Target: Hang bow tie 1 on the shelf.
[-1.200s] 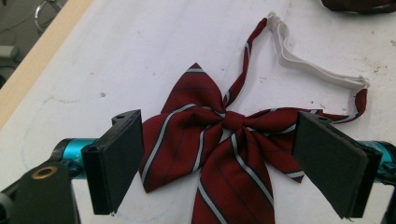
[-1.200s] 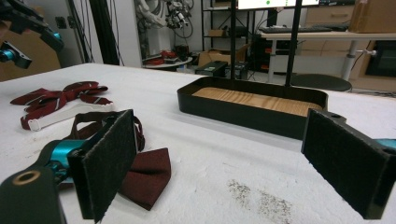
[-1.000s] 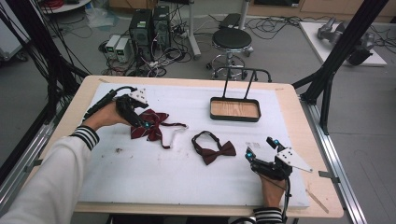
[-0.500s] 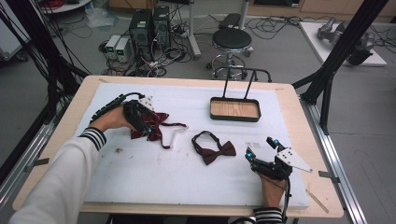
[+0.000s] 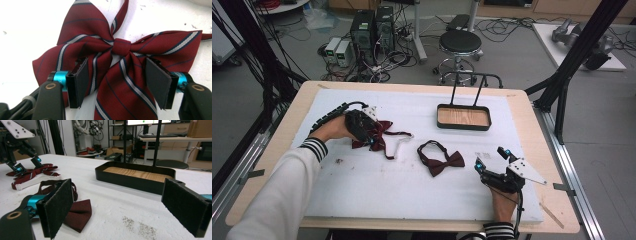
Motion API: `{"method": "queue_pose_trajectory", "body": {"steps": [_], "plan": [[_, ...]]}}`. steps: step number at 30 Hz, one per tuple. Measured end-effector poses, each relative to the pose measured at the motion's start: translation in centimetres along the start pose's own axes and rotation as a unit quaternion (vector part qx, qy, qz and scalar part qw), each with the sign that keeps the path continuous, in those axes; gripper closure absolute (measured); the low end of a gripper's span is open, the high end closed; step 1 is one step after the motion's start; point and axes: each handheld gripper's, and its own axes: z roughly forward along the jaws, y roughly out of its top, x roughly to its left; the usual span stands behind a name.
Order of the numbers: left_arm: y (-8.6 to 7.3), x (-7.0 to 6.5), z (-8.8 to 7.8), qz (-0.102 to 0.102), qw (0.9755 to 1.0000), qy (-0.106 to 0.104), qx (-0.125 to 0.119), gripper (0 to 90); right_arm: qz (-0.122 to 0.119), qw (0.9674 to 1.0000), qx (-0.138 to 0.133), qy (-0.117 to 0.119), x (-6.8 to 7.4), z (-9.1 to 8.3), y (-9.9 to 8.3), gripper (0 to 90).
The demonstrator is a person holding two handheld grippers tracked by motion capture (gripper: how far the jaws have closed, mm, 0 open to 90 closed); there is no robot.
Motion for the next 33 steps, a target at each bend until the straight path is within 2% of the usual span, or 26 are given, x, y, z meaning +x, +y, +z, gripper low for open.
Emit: {"method": "queue_pose_trajectory", "body": {"steps": [3, 6, 9, 14, 16, 19, 22, 27, 29, 33], "plan": [[-0.12, 0.07, -0.01, 0.004, 1.0, -0.003, 0.004, 43.3, 0.0, 1.0, 0.0, 0.0, 0.0, 0.0, 0.0, 9.8], [-0.14, 0.05, -0.03, -0.001, 0.9999, -0.012, 0.001, 47.4, 0.0, 1.0, 0.0, 0.0, 0.0, 0.0, 0.0, 9.7], [-0.17, 0.07, -0.2, -0.011, 0.9999, -0.006, 0.002, 58.1, 0.001, 1.0, 0.001, 0.0, 0.04, -0.01, 0.0, 9.7], [-0.29, 0.3, -0.2, -0.038, 0.9991, -0.018, 0.002, 65.6, 0.0, 1.0, 0.0, -0.001, 0.02, 0.0, 0.0, 9.8], [-0.2, 0.34, -0.28, -0.041, 0.999, -0.012, 0.009, 74.8, 0.0, 1.0, 0.0, 0.0, 0.01, -0.01, 0.0, 9.8], [-0.08, 0.31, -0.23, -0.06, 0.9981, -0.006, 0.01, 79.8, -0.001, 1.0, 0.0, -0.001, 0.01, 0.0, 0.0, 9.7], [-0.01, 0.23, -0.19, -0.075, 0.9971, -0.002, 0.011, 82.9, 0.0, 1.0, 0.0, -0.001, 0.01, 0.0, 0.0, 9.8], [0.09, 0.08, -0.22, -0.077, 0.9969, 0.001, 0.014, 85.5, 0.0, 1.0, 0.0, -0.001, 0.01, 0.0, 0.0, 9.7], [0.11, 0.04, -0.25, -0.072, 0.9973, 0.004, 0.017, 85.5, 0.0, 1.0, 0.0, -0.001, 0.01, 0.0, 0.0, 9.8], [0.14, -0.16, -0.34, -0.074, 0.9971, 0.013, 0.004, 85.6, 0.0, 1.0, 0.001, -0.001, 0.03, -0.01, 0.0, 9.7]]}}
